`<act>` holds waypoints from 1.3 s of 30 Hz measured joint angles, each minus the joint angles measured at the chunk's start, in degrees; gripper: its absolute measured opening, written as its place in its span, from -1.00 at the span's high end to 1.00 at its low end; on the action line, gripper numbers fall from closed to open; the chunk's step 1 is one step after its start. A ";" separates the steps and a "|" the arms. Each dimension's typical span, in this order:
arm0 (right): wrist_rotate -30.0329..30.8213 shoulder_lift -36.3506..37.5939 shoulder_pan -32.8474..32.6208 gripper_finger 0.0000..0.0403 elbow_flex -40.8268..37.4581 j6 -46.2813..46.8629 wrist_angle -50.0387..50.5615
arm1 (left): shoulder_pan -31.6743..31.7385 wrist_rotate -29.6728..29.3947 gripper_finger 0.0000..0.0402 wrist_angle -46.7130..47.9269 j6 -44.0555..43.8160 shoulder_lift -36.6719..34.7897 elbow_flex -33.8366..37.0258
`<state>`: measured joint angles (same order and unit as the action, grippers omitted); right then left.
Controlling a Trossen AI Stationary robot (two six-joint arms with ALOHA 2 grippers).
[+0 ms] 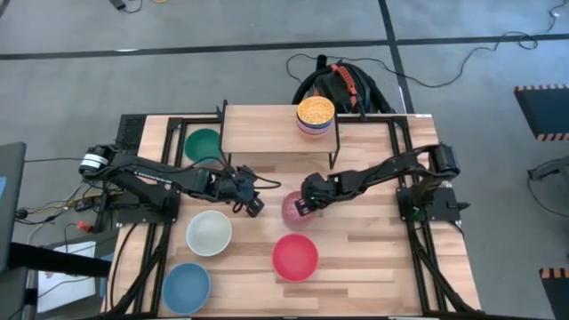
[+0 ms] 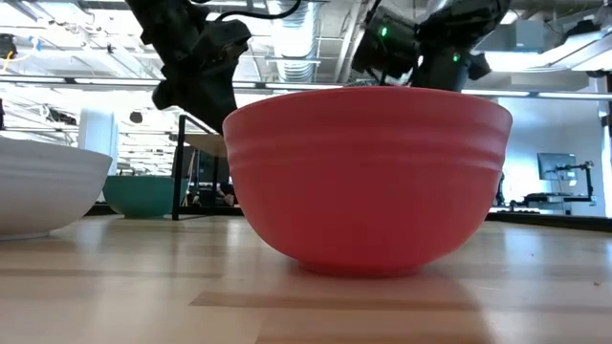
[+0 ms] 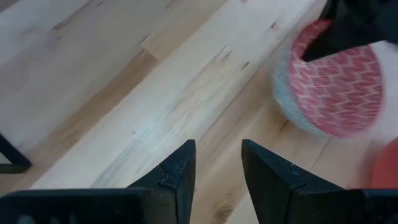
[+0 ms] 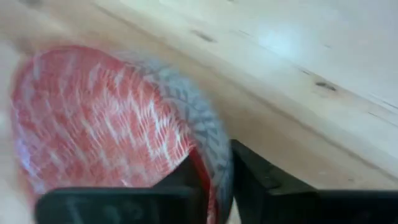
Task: Place and stack bowls onto a shelf
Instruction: Stack the red patterned bowl on top of the yellow patterned bowl on the shelf
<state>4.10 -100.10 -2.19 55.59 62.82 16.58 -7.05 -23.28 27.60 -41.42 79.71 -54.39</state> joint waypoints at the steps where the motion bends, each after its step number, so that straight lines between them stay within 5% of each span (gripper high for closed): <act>1: -0.29 0.55 -0.04 0.70 0.04 0.07 -0.30 | 0.00 -0.03 0.43 -0.03 0.33 0.01 0.00; 23: 6.55 30.44 10.40 0.74 0.41 -9.25 -0.37 | 4.45 -1.87 0.43 -2.38 0.69 -0.01 0.00; 39: 6.51 31.48 28.24 0.74 17.79 -28.12 3.36 | 8.06 4.26 0.43 -6.64 1.77 -0.01 0.00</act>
<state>10.61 -68.62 26.05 73.38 34.70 19.94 1.01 -19.02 20.96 -39.64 79.70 -54.39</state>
